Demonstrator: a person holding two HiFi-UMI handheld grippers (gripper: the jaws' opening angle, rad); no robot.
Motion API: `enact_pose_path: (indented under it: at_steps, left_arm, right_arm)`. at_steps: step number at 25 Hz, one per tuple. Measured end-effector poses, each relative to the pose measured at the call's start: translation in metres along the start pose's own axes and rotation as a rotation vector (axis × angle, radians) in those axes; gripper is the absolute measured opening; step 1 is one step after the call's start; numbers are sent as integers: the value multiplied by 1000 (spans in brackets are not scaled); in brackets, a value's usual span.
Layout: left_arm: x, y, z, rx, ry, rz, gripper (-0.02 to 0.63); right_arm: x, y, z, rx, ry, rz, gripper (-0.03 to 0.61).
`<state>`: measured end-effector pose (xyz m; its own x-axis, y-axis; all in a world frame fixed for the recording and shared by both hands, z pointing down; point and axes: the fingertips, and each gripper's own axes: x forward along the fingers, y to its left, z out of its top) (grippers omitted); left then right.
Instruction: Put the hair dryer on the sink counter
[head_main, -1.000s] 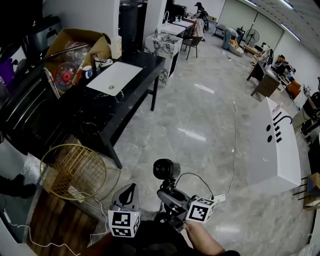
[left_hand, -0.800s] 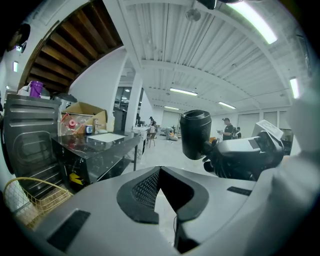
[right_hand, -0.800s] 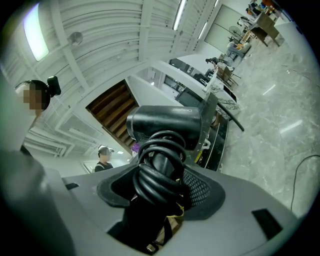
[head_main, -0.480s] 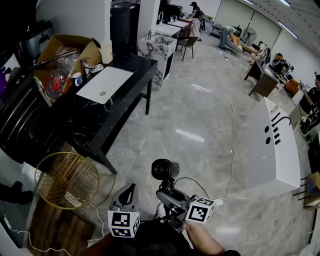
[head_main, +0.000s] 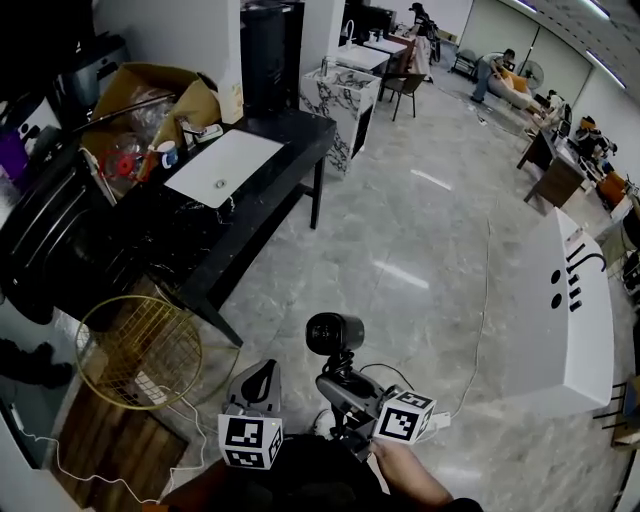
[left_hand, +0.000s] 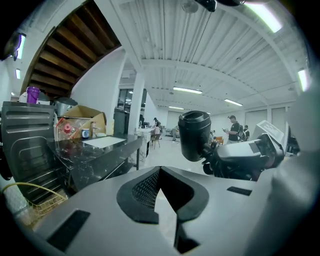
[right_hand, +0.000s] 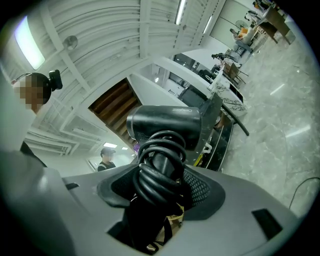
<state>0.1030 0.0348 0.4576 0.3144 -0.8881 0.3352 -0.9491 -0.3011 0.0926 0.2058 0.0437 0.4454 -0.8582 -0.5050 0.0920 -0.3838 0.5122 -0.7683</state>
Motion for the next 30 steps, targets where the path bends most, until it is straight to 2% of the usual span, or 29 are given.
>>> enact_pose_path:
  at_steps: [10, 16, 24, 30]
  left_arm:
    - [23, -3, 8, -43, 24, 124, 6]
    - [37, 1, 3, -47, 32, 172, 6]
    - [43, 51, -2, -85, 52, 243, 6]
    - [79, 95, 18, -101, 17, 209, 6]
  right_arm:
    - [16, -20, 24, -42, 130, 88, 265]
    - [29, -35, 32, -50, 166, 132, 265]
    - [80, -44, 30, -35, 230, 150, 265]
    - [131, -48, 45, -70, 251, 114, 265]
